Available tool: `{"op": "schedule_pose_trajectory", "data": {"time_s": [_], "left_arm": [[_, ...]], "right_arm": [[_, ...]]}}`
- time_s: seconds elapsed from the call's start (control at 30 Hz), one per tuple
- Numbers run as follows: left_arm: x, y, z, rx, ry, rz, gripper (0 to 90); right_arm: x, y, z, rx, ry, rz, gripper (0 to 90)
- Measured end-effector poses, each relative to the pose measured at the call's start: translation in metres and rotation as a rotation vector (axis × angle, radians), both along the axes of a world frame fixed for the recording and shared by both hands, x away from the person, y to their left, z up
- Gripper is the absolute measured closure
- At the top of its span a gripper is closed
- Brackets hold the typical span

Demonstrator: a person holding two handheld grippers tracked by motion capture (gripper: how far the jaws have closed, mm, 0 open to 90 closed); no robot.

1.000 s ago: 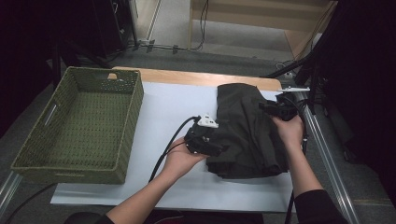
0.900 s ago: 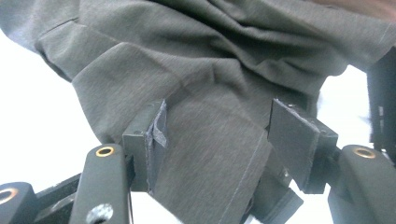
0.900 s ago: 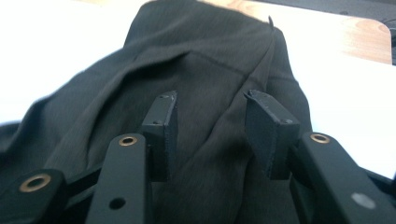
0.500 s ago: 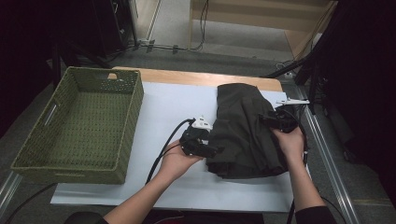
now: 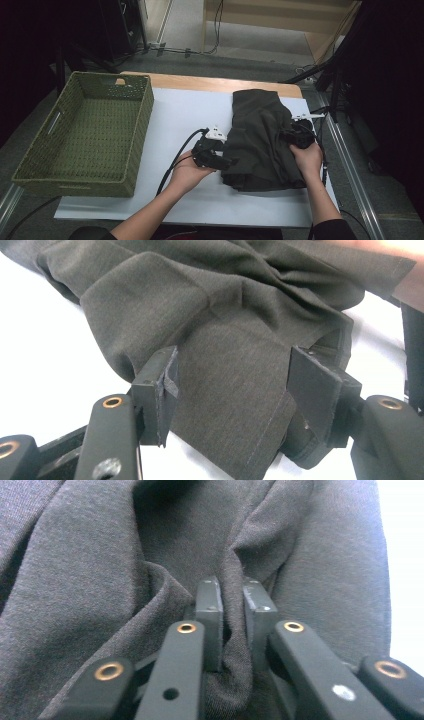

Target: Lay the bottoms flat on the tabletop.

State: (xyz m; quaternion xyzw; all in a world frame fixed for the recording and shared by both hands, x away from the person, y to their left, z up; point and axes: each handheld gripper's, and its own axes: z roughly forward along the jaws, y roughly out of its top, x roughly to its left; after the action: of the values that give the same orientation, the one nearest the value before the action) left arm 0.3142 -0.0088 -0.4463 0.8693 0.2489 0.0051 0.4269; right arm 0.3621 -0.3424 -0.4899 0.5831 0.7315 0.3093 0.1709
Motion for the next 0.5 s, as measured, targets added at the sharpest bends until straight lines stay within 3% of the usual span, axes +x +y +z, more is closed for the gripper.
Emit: {"op": "schedule_pose_trajectory", "data": {"time_s": [0.07,0.33,0.5], "left_arm": [[0.000,0.000,-0.001,0.003,0.003,0.003,38.9],[-0.001,-0.002,-0.004,0.005,0.013,-0.005,38.9],[-0.004,-0.006,-0.008,0.020,0.015,-0.025,38.9]], "right_arm": [[-0.001,-0.005,0.004,0.036,-0.003,-0.012,80.4],[-0.012,-0.025,0.024,0.066,-0.060,-0.033,80.6],[-0.012,-0.036,0.025,0.092,-0.052,-0.044,80.7]]}}
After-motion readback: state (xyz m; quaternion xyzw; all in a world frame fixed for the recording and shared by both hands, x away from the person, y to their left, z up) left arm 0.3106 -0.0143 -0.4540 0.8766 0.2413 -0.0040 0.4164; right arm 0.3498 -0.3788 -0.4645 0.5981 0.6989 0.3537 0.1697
